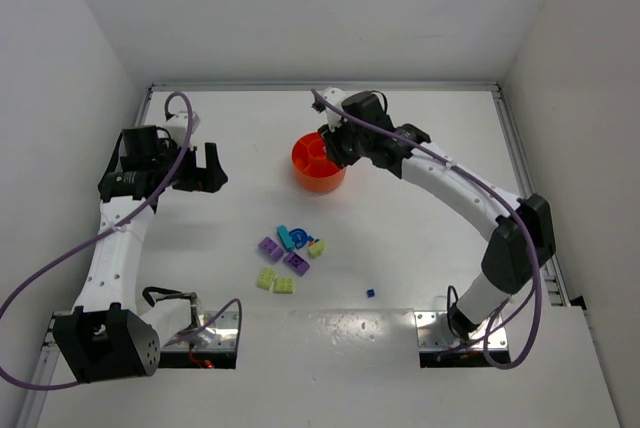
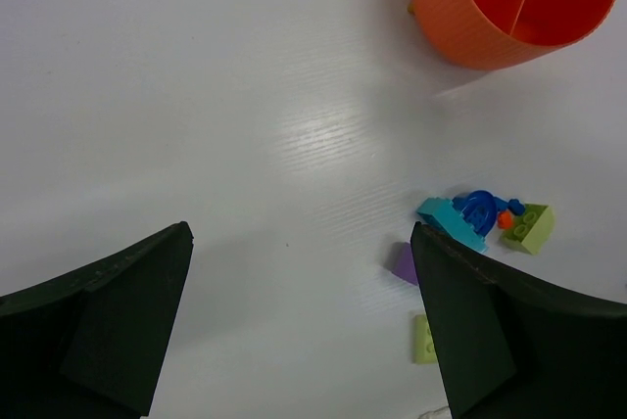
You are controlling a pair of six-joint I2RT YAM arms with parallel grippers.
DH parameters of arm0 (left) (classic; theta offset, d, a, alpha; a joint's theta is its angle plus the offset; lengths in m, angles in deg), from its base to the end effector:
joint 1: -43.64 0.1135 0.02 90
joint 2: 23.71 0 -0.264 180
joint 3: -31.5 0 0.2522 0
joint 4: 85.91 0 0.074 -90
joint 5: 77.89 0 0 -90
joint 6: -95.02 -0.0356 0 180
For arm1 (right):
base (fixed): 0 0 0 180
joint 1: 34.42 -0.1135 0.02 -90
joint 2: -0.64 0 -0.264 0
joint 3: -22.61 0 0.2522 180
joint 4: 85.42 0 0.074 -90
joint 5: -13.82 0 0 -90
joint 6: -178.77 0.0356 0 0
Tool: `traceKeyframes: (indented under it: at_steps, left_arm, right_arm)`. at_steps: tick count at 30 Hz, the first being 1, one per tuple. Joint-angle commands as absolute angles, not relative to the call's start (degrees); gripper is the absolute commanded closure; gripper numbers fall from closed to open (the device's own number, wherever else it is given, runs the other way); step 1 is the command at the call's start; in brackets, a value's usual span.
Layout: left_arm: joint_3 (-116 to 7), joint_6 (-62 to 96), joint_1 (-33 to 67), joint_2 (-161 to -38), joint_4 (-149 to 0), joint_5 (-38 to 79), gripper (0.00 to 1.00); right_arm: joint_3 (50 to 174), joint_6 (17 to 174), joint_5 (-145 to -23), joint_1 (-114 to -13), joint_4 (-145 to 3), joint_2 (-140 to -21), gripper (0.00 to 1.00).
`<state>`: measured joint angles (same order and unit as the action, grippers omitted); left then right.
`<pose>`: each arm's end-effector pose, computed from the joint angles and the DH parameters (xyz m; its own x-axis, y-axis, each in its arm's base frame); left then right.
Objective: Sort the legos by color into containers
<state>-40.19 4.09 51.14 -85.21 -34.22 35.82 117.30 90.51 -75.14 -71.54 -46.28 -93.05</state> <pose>0.2221 0.0148 0.3195 -0.6540 -0.0711 -0.7532 0.1897 0.9483 -0.2543 0.2997 0.2260 0.3137 -0.5102 -0.3481 -0.7865 -0.5768 0.8168 0.0127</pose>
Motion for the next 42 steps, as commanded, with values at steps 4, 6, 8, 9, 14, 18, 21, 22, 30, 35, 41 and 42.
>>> traceKeyframes:
  at_steps: [4, 6, 8, 9, 14, 18, 21, 22, 30, 35, 41, 42]
  left_arm:
    - [-40.97, 5.37, 51.81, -84.53, -36.21, 35.67, 0.0]
    - [-41.5, 4.85, 51.81, -84.53, -36.21, 35.67, 0.0]
    - [-41.5, 4.85, 51.81, -84.53, -36.73, 36.72, 0.0]
    - [-41.5, 4.33, 51.81, -84.53, -36.73, 36.72, 0.0]
    - [-41.5, 3.7, 51.81, -84.53, -36.73, 39.36, 0.0]
    - [-41.5, 3.18, 51.81, -84.53, -36.73, 39.36, 0.0]
    - [-41.5, 3.18, 51.81, -85.06, -36.73, 39.89, 0.0]
    - [-41.5, 3.18, 51.81, -85.06, -36.73, 39.89, 0.0]
    - [-40.97, 2.65, 51.81, -85.06, -36.73, 41.64, 0.0]
    - [-40.44, 2.12, 51.81, -85.06, -37.26, 42.17, 0.0]
    - [-39.91, 2.12, 52.34, -85.06, -37.26, 42.17, 0.0]
    - [-39.91, 2.12, 52.34, -85.06, -37.26, 42.17, 0.0]
  right_arm:
    - [118.73, 90.45, -72.66, -69.67, -52.33, -97.36, 1.0]
    - [119.52, 90.44, -73.54, -68.88, -52.33, -98.76, 1.0]
    - [119.52, 90.44, -76.17, -67.99, -52.33, -98.77, 1.0]
    - [119.52, 90.44, -77.22, -67.12, -53.2, -98.77, 0.99]
    - [118.9, 90.97, -84.78, -64.13, -52.68, -99.99, 0.98]
    - [121.88, 89.47, -91.98, -61.85, -49.87, -102.44, 0.97]
    - [123.82, 88.95, -96.11, -60.18, -47.84, -104.56, 0.97]
    - [124.61, 88.34, -96.91, -60.17, -47.15, -105.09, 0.95]
    - [126.19, 77.19, -100.17, -57.63, -45.3, -106.32, 0.9]
    - [128.13, 69.45, -103.24, -56.57, -40.64, -106.85, 0.9]
    - [129.8, 63.38, -104.39, -56.57, -38.89, -108.86, 0.9]
    - [129.8, 63.37, -104.39, -56.04, -38.88, -108.87, 0.9]
